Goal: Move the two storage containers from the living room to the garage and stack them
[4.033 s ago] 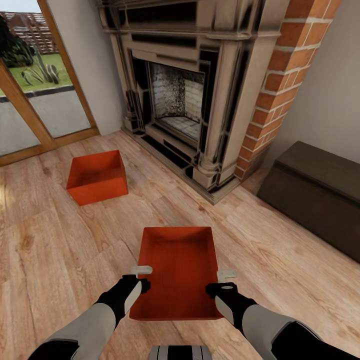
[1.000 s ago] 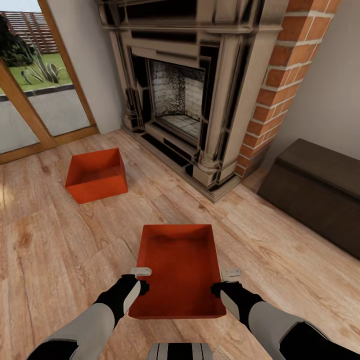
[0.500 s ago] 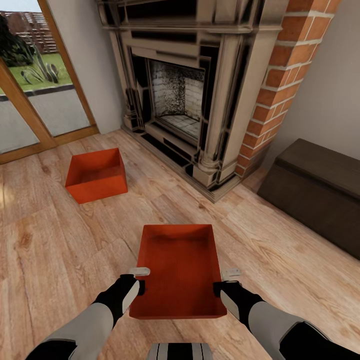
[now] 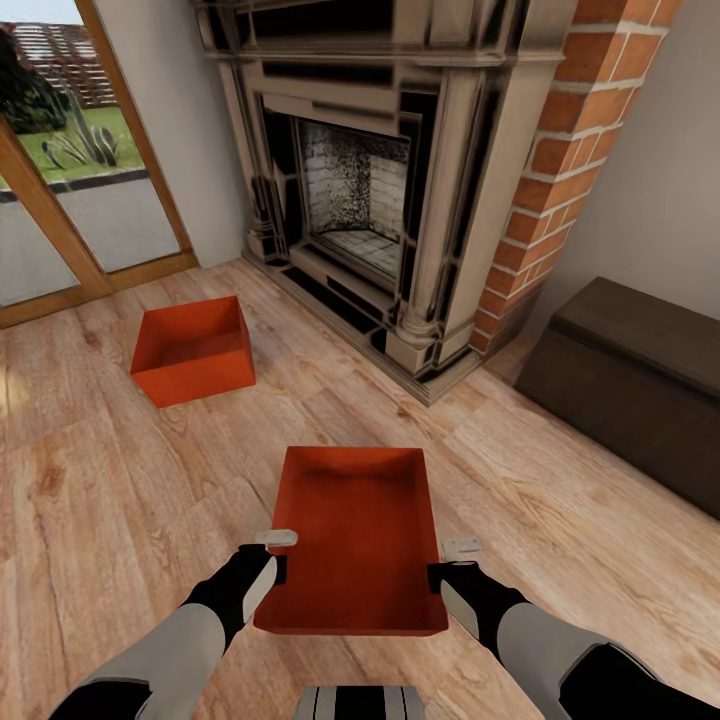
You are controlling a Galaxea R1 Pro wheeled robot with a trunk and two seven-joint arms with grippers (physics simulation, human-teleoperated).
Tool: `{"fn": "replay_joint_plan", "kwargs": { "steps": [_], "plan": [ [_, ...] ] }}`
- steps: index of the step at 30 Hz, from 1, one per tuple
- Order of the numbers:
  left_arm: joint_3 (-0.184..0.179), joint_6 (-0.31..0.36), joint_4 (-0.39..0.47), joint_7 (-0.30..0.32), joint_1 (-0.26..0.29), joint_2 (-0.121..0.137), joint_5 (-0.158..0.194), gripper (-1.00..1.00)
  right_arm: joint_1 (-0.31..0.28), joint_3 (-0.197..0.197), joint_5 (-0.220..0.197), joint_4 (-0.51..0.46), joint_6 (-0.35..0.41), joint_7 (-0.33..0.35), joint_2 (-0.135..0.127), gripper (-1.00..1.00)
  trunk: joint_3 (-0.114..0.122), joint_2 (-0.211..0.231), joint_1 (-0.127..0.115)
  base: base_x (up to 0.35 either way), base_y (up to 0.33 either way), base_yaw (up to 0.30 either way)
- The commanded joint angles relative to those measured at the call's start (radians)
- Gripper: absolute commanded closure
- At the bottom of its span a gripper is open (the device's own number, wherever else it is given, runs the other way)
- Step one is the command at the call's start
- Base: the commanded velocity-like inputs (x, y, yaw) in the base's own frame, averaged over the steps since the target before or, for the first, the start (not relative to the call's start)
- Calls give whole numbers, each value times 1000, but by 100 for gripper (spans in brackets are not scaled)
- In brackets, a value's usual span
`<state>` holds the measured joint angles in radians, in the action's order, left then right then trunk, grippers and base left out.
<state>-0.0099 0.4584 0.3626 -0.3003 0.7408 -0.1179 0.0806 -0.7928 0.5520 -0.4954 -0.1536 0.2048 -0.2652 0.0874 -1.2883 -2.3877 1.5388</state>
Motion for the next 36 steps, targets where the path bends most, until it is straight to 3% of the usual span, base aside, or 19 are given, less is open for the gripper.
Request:
{"fn": "replay_joint_plan", "kwargs": {
  "steps": [1, 9, 36],
  "plan": [
    [-1, 8, 2, -6, 0, 0, -12, 100, 0, 9, -2, -1, 7, -8, -1, 100, -1, 0, 0, 0, 0, 0],
    [-1, 8, 2, -8, 0, 0, -13, 100, 0, 9, -2, -1, 7, -8, -2, 100, -1, 0, 0, 0, 0, 0],
    [0, 9, 1, -7, 0, 1, -13, 100, 0, 9, 0, -1, -19, -6, -2, 100, 84, 189, -104, 0, 0, 0]
  ]
}}
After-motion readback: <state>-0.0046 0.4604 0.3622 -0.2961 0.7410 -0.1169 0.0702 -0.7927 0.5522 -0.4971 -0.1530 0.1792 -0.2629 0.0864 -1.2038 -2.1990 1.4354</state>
